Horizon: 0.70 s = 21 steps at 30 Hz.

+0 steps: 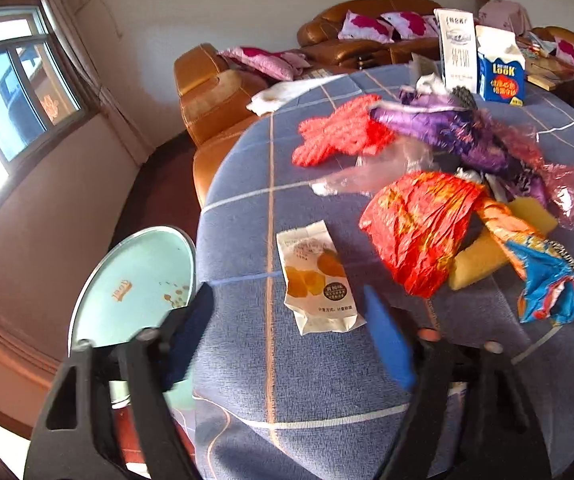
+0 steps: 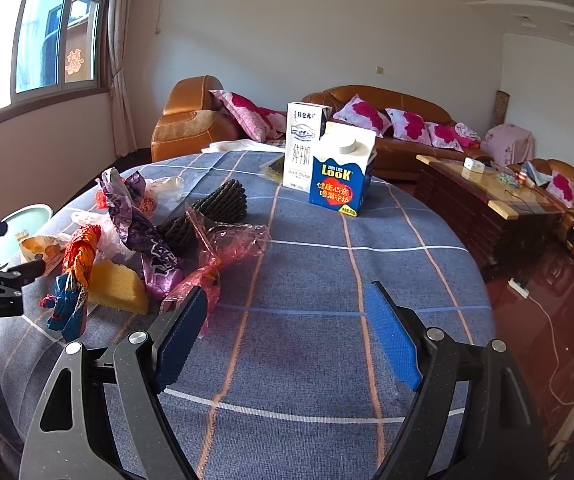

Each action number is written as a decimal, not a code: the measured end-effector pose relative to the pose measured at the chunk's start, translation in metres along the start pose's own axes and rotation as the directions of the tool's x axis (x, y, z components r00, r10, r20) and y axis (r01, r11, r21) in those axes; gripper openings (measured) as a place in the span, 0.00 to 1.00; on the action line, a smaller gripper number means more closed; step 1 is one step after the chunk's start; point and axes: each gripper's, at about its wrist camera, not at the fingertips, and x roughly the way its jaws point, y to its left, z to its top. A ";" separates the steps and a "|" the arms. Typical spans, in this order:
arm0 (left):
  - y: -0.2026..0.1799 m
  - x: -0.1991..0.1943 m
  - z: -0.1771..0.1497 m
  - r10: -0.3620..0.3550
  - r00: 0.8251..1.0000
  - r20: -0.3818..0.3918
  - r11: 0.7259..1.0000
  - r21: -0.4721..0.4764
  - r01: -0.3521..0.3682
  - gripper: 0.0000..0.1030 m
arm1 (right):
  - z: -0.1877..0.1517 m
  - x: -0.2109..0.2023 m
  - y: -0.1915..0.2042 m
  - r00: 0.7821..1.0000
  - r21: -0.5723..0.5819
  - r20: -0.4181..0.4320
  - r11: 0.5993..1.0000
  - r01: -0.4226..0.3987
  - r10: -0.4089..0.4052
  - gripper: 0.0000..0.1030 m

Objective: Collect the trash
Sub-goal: 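Reach the left tool into the pile and grasp the printed snack packet, then lift the snack packet with the left tool while the right tool grasps the orange-blue wrapper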

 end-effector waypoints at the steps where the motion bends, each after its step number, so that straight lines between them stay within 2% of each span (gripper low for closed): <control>1: 0.003 0.002 0.000 -0.019 1.000 -0.009 1.000 -0.006 0.019 0.47 | 0.000 -0.001 0.000 1.000 0.000 0.002 1.000 0.000 0.000 0.78; 2: 0.006 0.003 -0.002 -0.037 0.999 -0.013 0.999 -0.011 0.037 0.34 | 0.000 -0.001 0.000 1.000 0.001 0.002 1.000 -0.001 0.001 0.78; 5: 0.013 0.000 -0.002 -0.045 0.999 -0.005 0.999 -0.015 0.045 0.23 | 0.001 -0.002 0.003 1.000 0.008 0.005 1.000 -0.016 0.016 0.78; 12: 0.040 -0.022 -0.012 -0.050 0.998 0.032 0.997 -0.050 0.051 0.21 | 0.007 -0.011 0.025 0.996 -0.001 0.016 0.996 -0.085 0.085 0.77; 15: 0.053 -0.032 -0.017 -0.028 0.999 0.046 0.997 -0.067 0.031 0.21 | 0.011 -0.013 0.043 0.990 -0.016 0.010 0.990 -0.139 0.139 0.76; 18: 0.063 -0.041 -0.018 0.003 0.998 0.063 0.997 -0.081 0.002 0.20 | 0.012 -0.011 0.063 0.981 -0.035 -0.016 0.980 -0.194 0.193 0.69; 21: 0.073 -0.048 -0.027 0.027 0.997 0.070 0.996 -0.090 -0.021 0.20 | 0.010 -0.009 0.081 0.975 -0.054 -0.031 0.973 -0.223 0.222 0.69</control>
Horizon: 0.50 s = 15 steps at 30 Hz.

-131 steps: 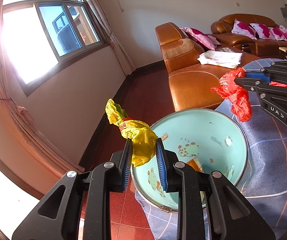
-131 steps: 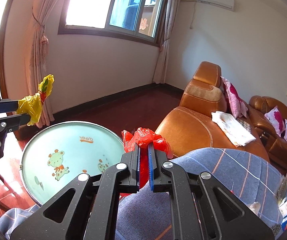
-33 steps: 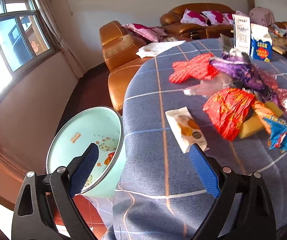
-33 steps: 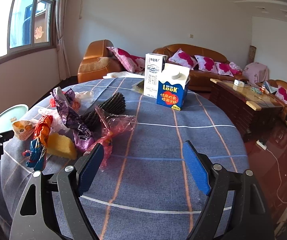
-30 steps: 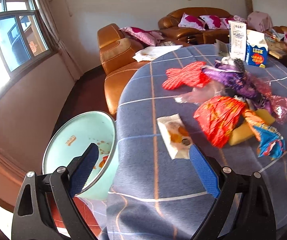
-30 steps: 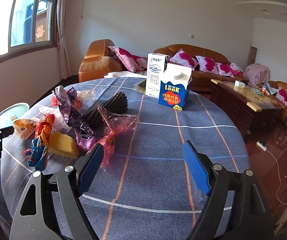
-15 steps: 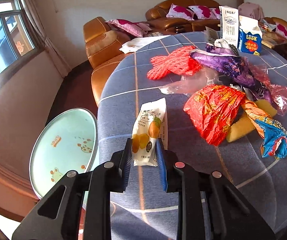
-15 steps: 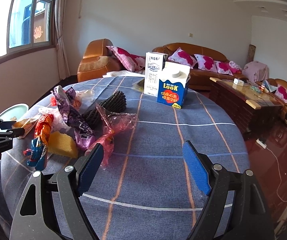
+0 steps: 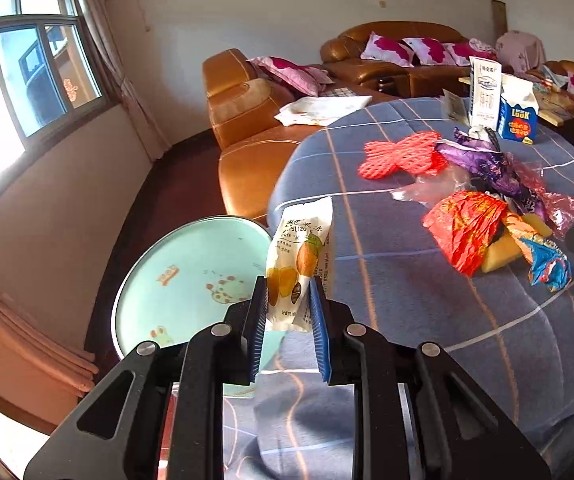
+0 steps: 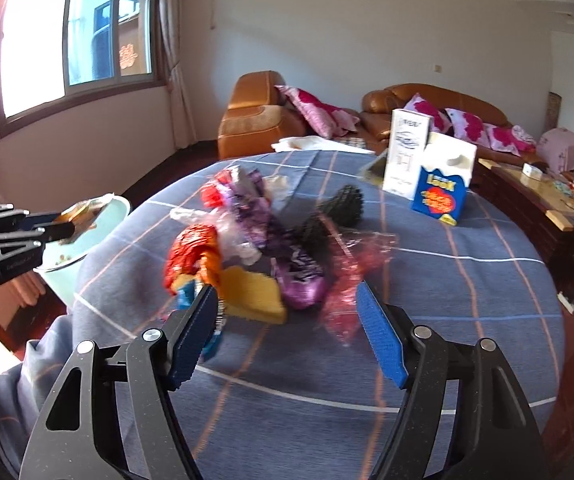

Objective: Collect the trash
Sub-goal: 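Lift the snack packet with the left tool while the right tool grasps the orange-blue wrapper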

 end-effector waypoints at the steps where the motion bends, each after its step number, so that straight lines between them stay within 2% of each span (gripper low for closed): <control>1: 0.003 -0.002 -0.004 0.006 1.000 0.001 1.000 -0.001 -0.006 0.20 | 0.000 0.002 0.004 1.000 -0.005 -0.004 1.000 -0.009 0.009 0.68; 8: 0.026 -0.013 -0.031 0.036 0.999 -0.020 0.999 -0.031 -0.037 0.20 | -0.004 0.010 0.021 0.998 -0.021 -0.045 0.999 -0.046 0.045 0.66; 12: 0.035 -0.012 -0.032 0.036 0.999 -0.023 0.998 -0.051 -0.037 0.20 | -0.007 0.010 0.027 0.996 -0.025 -0.067 0.997 -0.066 0.065 0.65; 15: 0.035 -0.013 -0.031 0.031 0.999 -0.017 0.998 -0.053 -0.032 0.20 | -0.007 0.003 0.029 0.996 -0.018 -0.054 0.997 -0.076 0.075 0.65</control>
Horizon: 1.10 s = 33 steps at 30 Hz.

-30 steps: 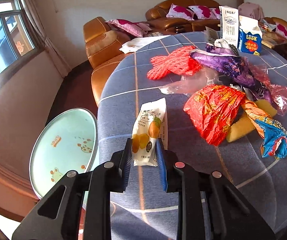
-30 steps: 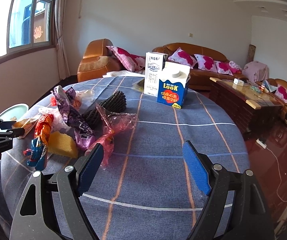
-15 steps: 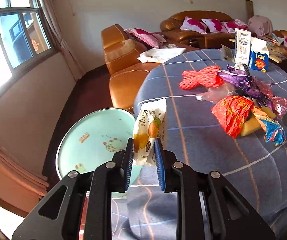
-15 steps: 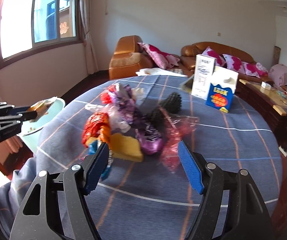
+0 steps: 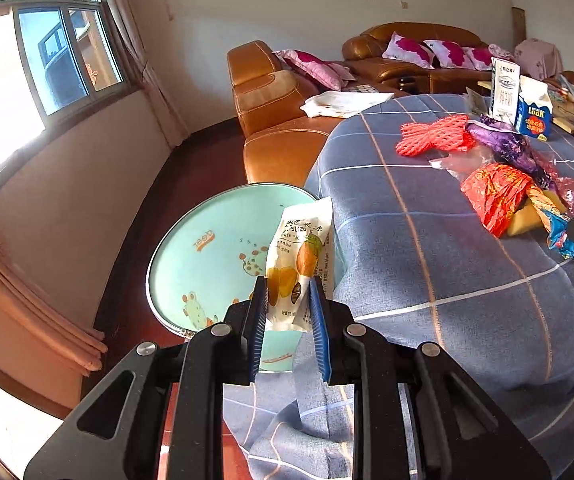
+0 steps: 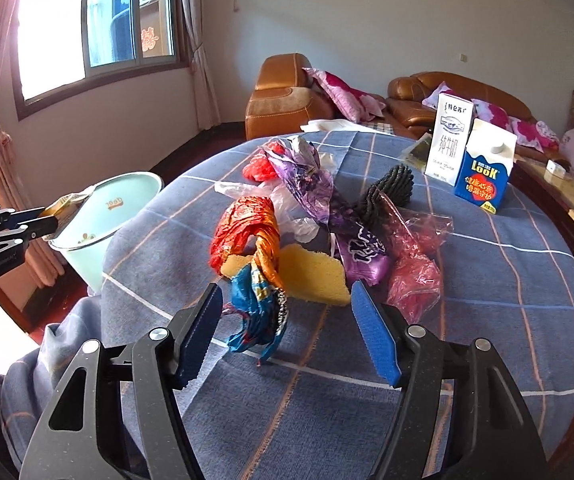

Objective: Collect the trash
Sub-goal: 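Lift the snack packet with the left tool while the right tool grasps the orange-blue wrapper, then carry the snack packet and orange-blue wrapper over the teal bucket with both tools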

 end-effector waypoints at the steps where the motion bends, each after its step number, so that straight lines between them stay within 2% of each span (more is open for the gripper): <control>1: 0.000 -0.001 -0.001 -0.002 1.000 0.000 1.000 0.000 0.002 0.20 | 0.000 -0.002 0.001 1.000 -0.002 0.002 1.000 -0.001 0.001 0.65; 4: -0.001 -0.001 -0.002 -0.008 1.000 0.002 1.000 0.003 0.008 0.20 | -0.003 0.003 0.003 0.999 -0.012 -0.047 1.000 0.001 -0.002 0.64; 7: 0.000 -0.002 -0.004 -0.010 1.000 -0.001 1.000 0.004 0.010 0.20 | -0.009 0.015 0.002 0.995 0.006 -0.097 1.000 -0.014 0.014 0.49; 9: 0.001 -0.002 -0.003 -0.010 1.000 -0.001 1.000 0.001 0.010 0.20 | -0.010 0.016 0.002 0.995 0.000 -0.101 1.000 -0.021 0.021 0.32; 12: 0.002 -0.003 -0.002 -0.011 1.000 0.001 1.000 0.000 0.011 0.20 | -0.009 0.017 0.002 0.994 -0.006 -0.105 0.999 -0.034 0.033 0.16; 18: 0.007 -0.006 0.002 -0.002 1.000 0.016 1.000 -0.011 0.002 0.20 | -0.007 0.013 0.005 0.996 -0.021 -0.076 0.999 -0.042 0.040 0.10; 21: 0.011 -0.005 0.003 0.011 1.000 0.020 1.000 -0.019 -0.010 0.20 | -0.002 0.005 0.009 0.998 -0.037 -0.039 0.998 -0.043 0.042 0.09; 33: 0.033 0.005 0.013 0.068 0.998 0.018 0.997 -0.039 -0.067 0.20 | 0.032 0.013 0.023 0.998 -0.081 0.010 0.994 -0.067 0.068 0.08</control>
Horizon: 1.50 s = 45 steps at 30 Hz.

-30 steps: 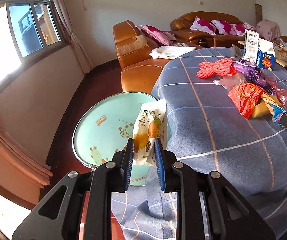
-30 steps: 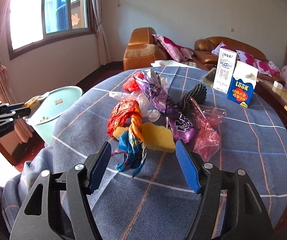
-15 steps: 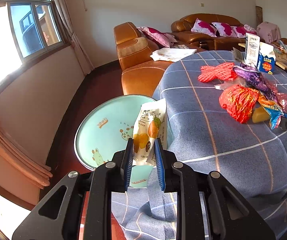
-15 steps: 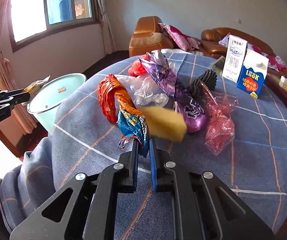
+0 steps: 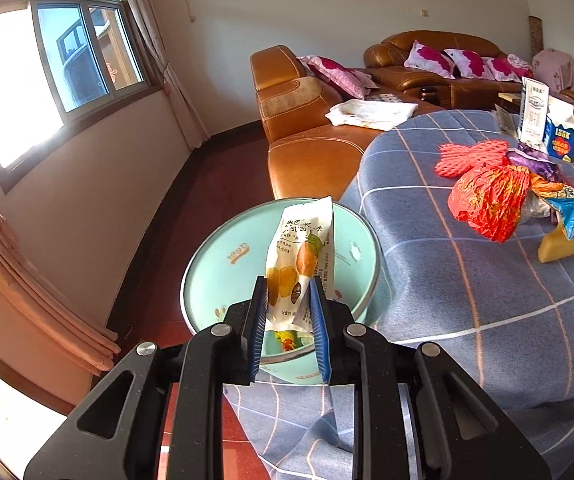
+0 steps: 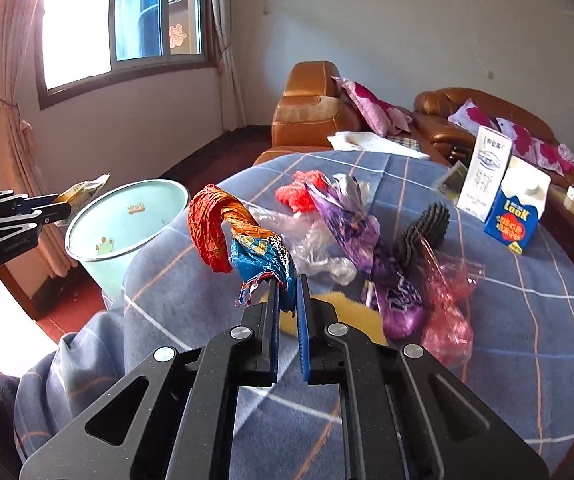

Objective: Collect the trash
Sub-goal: 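Carry the snack packet and orange-blue wrapper over the teal bucket with both tools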

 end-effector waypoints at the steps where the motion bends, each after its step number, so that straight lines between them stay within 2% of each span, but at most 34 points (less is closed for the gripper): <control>1: 0.002 0.001 0.001 0.004 1.000 0.002 1.000 -0.003 -0.004 0.20 | 0.003 0.001 0.001 1.000 -0.003 0.003 1.000 -0.003 0.003 0.08; 15: 0.020 0.022 0.007 0.087 0.996 0.007 0.996 -0.004 -0.087 0.20 | 0.058 0.039 0.020 0.996 -0.049 0.048 0.996 -0.077 0.079 0.08; 23: 0.037 0.028 0.017 0.169 0.985 0.029 0.985 -0.029 -0.168 0.21 | 0.088 0.085 0.037 0.987 -0.080 0.043 0.985 -0.154 0.158 0.08; 30: 0.046 0.039 0.020 0.229 0.973 0.029 0.973 -0.036 -0.228 0.21 | 0.107 0.113 0.059 0.981 -0.136 0.042 0.974 -0.180 0.187 0.08; 36: 0.051 0.045 0.023 0.290 0.956 0.054 0.957 -0.022 -0.289 0.21 | 0.114 0.132 0.070 0.979 -0.160 0.036 0.968 -0.194 0.202 0.08; 45: 0.054 0.051 0.021 0.294 0.955 0.041 0.956 -0.018 -0.294 0.21 | 0.107 0.149 0.083 0.978 -0.198 0.040 0.961 -0.191 0.203 0.08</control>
